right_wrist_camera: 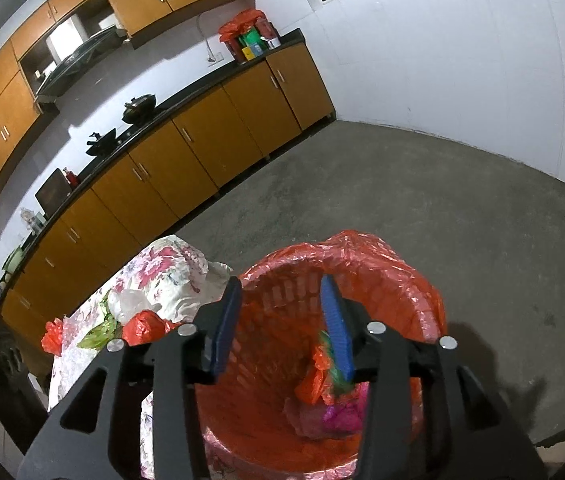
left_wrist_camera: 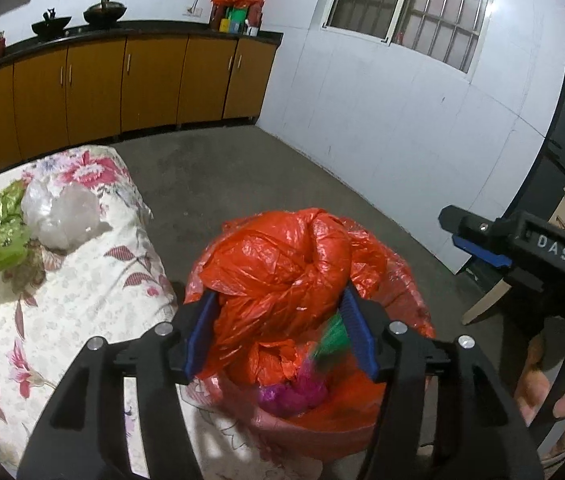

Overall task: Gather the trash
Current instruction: 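Open the right gripper over the basket while the left gripper releases the red bag, then move both open grippers back over the table, then grasp the clear bubble wrap with the left gripper, then grasp a clear plastic bag with the right gripper while the left gripper holds the bubble wrap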

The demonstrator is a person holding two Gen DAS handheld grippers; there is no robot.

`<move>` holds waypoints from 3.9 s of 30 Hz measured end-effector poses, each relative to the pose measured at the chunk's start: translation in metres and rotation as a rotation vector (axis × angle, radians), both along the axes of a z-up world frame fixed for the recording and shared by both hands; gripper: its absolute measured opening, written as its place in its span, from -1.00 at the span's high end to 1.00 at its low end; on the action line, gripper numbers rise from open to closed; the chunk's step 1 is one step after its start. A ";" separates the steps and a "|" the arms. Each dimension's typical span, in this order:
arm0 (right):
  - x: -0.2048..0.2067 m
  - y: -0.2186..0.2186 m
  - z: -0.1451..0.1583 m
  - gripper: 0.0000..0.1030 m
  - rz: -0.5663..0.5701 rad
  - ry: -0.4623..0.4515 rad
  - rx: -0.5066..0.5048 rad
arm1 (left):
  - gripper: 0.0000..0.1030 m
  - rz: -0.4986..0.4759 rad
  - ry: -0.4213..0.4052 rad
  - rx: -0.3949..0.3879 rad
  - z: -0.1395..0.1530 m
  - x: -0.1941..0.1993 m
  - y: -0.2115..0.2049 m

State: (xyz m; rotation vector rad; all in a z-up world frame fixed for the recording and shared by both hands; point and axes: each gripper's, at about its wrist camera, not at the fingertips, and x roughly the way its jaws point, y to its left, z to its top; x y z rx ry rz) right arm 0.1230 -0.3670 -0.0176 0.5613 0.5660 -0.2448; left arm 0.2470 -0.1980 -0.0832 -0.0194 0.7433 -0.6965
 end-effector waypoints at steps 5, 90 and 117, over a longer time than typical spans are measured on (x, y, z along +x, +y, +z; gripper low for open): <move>-0.002 -0.005 -0.001 0.15 -0.018 0.005 -0.001 | -0.27 -0.017 0.023 -0.007 -0.004 0.001 -0.002; 0.082 0.195 -0.019 -0.35 0.407 0.095 -0.257 | 0.56 0.715 0.056 0.114 -0.021 0.027 0.319; 0.245 0.268 -0.043 -0.28 0.494 0.115 -0.341 | 0.56 0.853 0.033 0.061 -0.012 0.019 0.393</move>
